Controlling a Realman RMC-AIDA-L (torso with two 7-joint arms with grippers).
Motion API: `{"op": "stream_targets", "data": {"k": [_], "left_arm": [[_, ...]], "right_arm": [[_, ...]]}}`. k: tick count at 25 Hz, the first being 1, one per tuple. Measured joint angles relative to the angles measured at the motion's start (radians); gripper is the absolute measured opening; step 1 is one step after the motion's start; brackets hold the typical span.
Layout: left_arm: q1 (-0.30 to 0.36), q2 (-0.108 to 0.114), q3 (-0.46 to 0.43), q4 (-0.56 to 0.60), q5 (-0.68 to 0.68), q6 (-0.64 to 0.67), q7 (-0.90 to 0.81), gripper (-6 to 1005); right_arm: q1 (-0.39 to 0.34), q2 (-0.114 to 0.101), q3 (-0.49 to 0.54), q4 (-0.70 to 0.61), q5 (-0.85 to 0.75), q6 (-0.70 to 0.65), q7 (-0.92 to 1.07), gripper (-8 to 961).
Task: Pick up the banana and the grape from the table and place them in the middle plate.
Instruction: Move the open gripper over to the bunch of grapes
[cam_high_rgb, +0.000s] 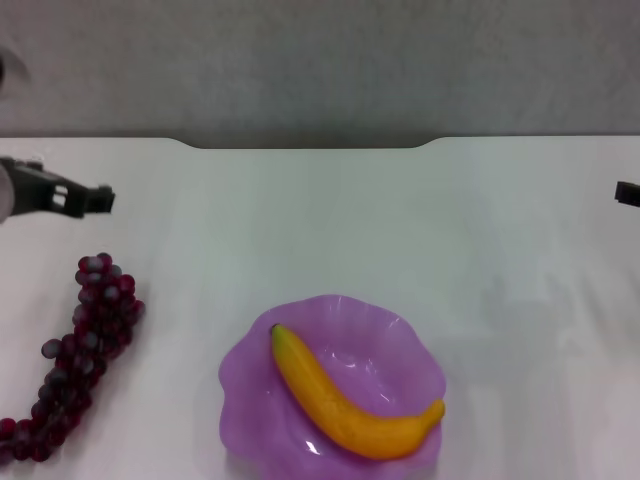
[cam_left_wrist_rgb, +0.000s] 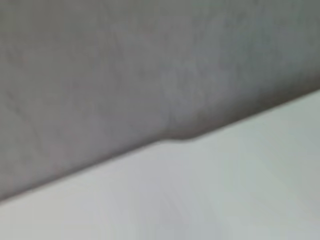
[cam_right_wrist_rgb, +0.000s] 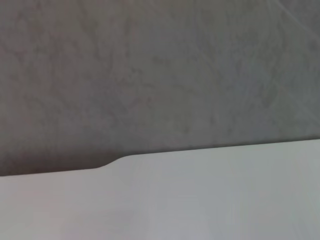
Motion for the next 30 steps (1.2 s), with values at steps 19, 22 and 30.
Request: {"op": "stream_targets", "data": {"k": [19, 22, 30], "left_arm": [[-0.25, 0.011, -0.074, 0.474, 0.004, -0.096, 0.01, 860], [-0.281, 0.008, -0.075, 0.545, 0.004, -0.07, 0.018, 860], [-0.314, 0.005, -0.075, 0.625, 0.003, -0.026, 0.022, 860]], "right_arm": [[0.047, -0.001, -0.001, 0.053, 0.0, 0.018, -0.011, 701], [0.057, -0.002, -0.001, 0.067, 0.0, 0.018, -0.012, 701], [0.063, -0.002, -0.001, 0.075, 0.0, 0.019, -0.013, 700]]}}
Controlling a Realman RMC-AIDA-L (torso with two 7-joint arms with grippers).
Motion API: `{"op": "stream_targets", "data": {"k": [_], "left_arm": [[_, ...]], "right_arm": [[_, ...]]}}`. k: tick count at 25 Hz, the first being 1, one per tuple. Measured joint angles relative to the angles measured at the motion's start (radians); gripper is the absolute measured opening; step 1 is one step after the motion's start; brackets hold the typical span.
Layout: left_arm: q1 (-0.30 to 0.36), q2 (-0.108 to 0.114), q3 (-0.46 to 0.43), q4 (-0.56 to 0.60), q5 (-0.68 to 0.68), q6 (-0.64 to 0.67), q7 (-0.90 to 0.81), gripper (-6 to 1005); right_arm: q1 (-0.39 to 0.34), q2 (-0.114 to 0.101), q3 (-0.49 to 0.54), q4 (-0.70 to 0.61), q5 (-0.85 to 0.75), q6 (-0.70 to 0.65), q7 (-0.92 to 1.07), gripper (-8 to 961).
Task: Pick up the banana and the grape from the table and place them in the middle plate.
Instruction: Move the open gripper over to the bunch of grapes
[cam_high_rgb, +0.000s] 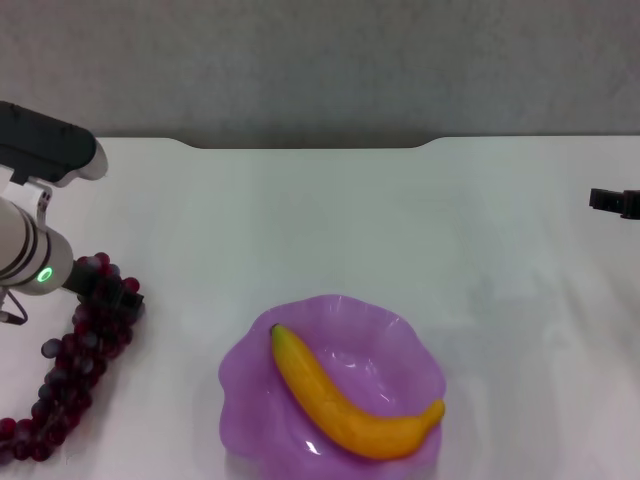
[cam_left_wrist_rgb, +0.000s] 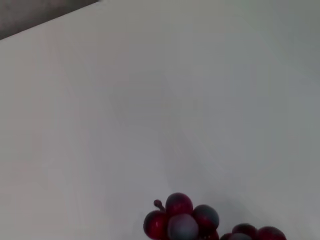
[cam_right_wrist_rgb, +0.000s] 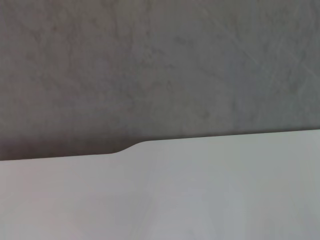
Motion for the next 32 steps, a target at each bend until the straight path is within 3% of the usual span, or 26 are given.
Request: {"op": "stream_targets", "data": {"k": [13, 19, 24, 32], "left_arm": [[0.005, 0.001, 0.0, 0.006, 0.0, 0.022, -0.02, 860], [-0.007, 0.005, -0.002, 0.035, 0.0, 0.012, -0.017, 649], [-0.013, 0.006, 0.003, 0.041, 0.0, 0.008, -0.014, 415], [-0.005, 0.002, 0.014, 0.02, 0.0, 0.014, 0.008, 342]], "right_arm": [[0.0, 0.0, 0.001, 0.001, 0.0, 0.006, 0.0, 699], [0.002, 0.0, 0.003, 0.001, 0.0, 0.012, 0.0, 699], [0.002, 0.0, 0.004, 0.001, 0.0, 0.013, 0.0, 698], [0.003, 0.0, 0.002, 0.002, 0.0, 0.015, 0.0, 698]]}}
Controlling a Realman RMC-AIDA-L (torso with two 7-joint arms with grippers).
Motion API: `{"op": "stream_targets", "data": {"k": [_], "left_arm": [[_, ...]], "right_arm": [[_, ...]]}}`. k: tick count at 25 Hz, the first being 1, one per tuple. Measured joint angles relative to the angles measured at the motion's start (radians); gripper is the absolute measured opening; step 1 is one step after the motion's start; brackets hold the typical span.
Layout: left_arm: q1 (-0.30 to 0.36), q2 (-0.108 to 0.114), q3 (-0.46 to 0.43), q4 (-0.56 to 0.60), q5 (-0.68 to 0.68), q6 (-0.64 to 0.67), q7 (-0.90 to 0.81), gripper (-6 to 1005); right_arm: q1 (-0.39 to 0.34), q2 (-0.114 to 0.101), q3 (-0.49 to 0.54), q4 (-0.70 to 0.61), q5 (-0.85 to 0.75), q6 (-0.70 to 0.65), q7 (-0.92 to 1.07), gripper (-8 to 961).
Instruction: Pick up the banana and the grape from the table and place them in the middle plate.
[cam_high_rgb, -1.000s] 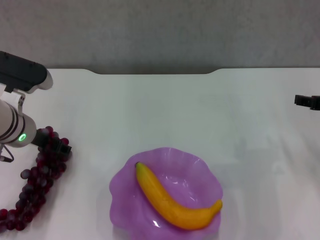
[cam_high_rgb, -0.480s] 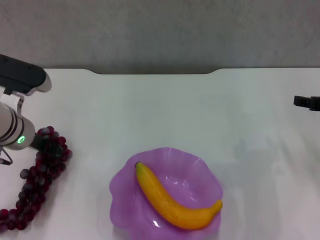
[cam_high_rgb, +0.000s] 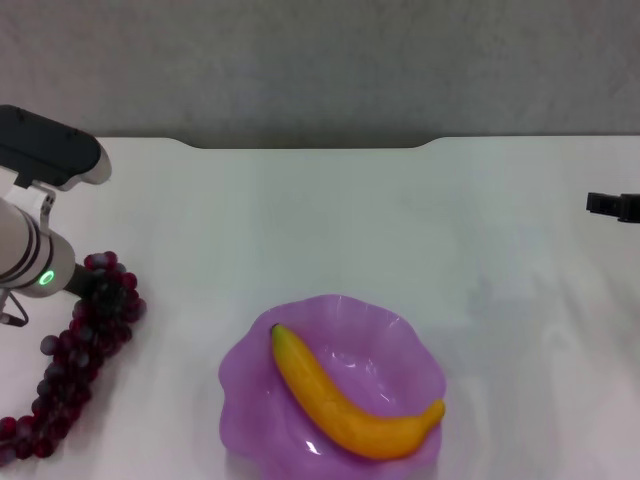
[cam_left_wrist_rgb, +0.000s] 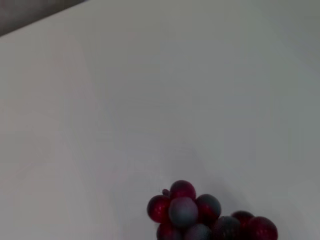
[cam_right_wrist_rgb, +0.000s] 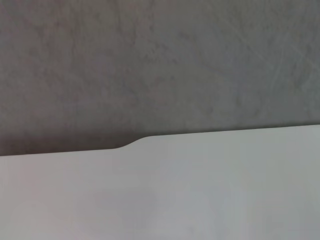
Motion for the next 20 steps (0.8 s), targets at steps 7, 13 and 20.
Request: {"op": "stream_targets", "data": {"k": [7, 13, 20], "left_arm": [[0.043, -0.002, 0.0, -0.102, 0.0, -0.015, 0.007, 284], [0.074, 0.0, 0.0, -0.18, 0.0, -0.043, 0.007, 257], [0.108, -0.001, 0.0, -0.287, 0.002, -0.089, 0.007, 244]], "right_arm": [[0.0, 0.0, 0.008, 0.008, 0.0, 0.007, -0.001, 697], [0.007, -0.001, 0.009, 0.012, 0.0, 0.012, -0.002, 697], [0.011, -0.001, 0.011, 0.013, -0.021, 0.023, -0.001, 697]]}}
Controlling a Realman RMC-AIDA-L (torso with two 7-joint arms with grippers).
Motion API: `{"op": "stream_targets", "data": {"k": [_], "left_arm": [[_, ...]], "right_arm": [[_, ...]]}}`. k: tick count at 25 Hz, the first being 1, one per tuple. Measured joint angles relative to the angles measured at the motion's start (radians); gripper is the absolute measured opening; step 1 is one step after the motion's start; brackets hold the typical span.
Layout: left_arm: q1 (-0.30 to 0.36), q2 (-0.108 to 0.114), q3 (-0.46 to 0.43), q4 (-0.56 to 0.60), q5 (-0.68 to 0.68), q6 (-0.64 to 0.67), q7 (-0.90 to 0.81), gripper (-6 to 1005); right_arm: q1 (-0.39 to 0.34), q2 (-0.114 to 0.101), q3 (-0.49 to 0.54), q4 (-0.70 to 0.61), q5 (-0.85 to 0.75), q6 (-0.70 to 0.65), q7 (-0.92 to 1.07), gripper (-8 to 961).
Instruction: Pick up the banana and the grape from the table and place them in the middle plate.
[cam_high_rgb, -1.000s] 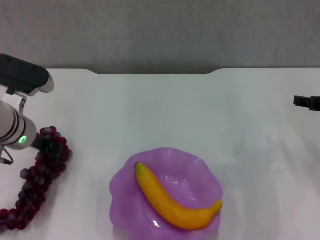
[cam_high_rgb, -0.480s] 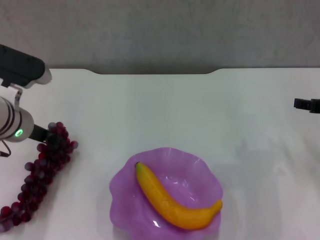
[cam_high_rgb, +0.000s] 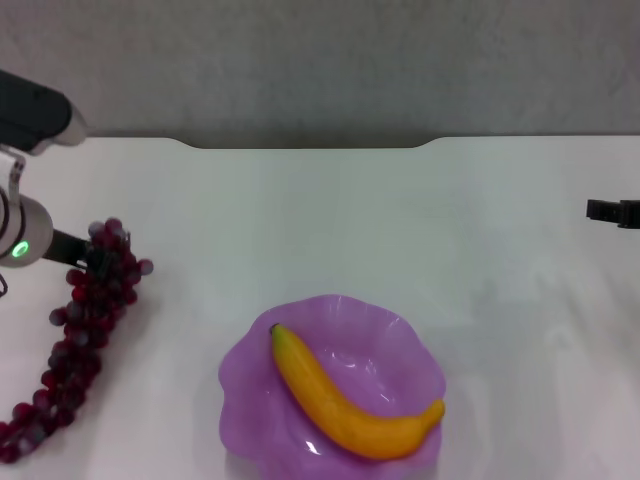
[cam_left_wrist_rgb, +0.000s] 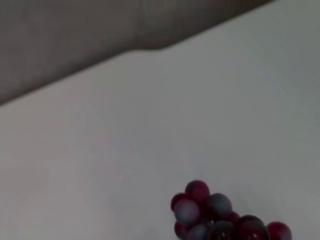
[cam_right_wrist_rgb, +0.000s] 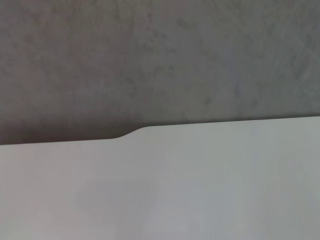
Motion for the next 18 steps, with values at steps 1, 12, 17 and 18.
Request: {"op": "stream_targets", "data": {"k": [1, 12, 17, 18], "left_arm": [[0.01, 0.0, 0.0, -0.03, 0.0, -0.011, 0.0, 243], [0.09, -0.001, -0.002, -0.283, 0.0, -0.069, 0.002, 228], [0.109, -0.001, -0.011, -0.343, 0.0, -0.081, 0.003, 221], [0.111, -0.001, -0.012, -0.352, 0.0, -0.081, 0.003, 219]], "right_arm": [[0.001, 0.0, 0.0, 0.0, 0.0, 0.001, 0.0, 697], [0.011, -0.001, 0.0, 0.023, -0.002, 0.002, 0.0, 697], [0.012, 0.0, 0.0, 0.025, -0.002, 0.002, 0.001, 697], [0.012, 0.0, 0.0, 0.025, -0.002, 0.002, 0.001, 697]]}}
